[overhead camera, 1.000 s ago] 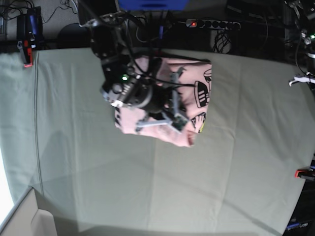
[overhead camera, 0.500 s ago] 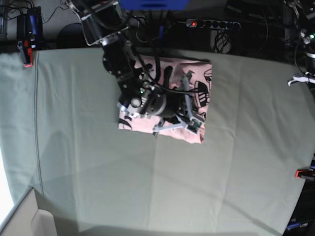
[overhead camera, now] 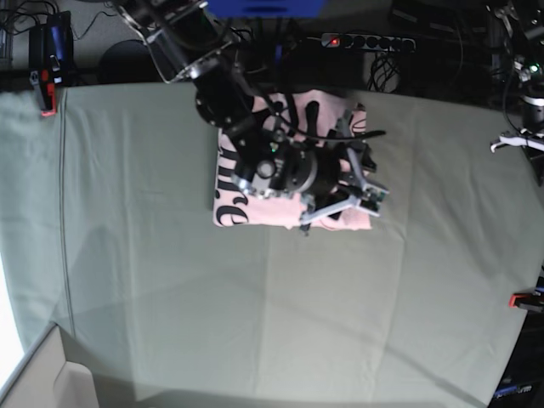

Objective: Layout the t-shirt on the table in an organized manner, then fold the t-shirt properly
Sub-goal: 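Release the folded end and withdraw the right gripper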

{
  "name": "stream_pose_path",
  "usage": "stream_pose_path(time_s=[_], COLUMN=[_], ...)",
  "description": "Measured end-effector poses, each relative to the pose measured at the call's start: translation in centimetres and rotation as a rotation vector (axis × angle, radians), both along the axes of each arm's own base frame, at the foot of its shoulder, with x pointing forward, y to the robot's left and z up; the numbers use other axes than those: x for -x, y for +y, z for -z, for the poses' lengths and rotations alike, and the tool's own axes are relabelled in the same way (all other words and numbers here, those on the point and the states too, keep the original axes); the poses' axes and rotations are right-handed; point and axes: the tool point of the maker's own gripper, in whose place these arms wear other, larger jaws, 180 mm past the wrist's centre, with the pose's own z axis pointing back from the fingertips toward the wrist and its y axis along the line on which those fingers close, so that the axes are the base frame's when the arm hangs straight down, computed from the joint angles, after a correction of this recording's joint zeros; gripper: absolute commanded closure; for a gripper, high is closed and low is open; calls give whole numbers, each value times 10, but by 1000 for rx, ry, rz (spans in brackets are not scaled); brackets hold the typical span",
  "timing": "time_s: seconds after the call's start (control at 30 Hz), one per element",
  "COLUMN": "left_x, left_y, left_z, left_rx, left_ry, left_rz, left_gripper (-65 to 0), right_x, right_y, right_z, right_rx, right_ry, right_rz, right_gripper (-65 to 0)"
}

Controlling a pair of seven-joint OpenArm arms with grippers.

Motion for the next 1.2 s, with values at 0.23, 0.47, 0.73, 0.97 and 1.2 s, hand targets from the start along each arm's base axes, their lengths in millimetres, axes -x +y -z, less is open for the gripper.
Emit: stream_pose_path(time_s=[0.23,0.47,0.73,0.97,1.2], left_x=[4,-10,-14,-17,-12], left_y=[3,-9,-18,-31,-40], left_z=[9,8,12,17,25], left_rx=[13,28,63,80,116], left_ry=[21,2,-21,-10,-9], left_rz=[-11,21,3,34,18], left_gripper=[-15,-15,-15,-19,-192], right_x=[-45,-60,-31,-24,-42], right_y=[-43,-100,-92,-112,-138], right_z=[-19,-23,14,58,54], right_rx=[-38,-68,-54,-1,-9], right_ry=[-37,-39,79,155,135], right_rz=[182,383,366,356,435], right_gripper=[-305,-52,0,0,0])
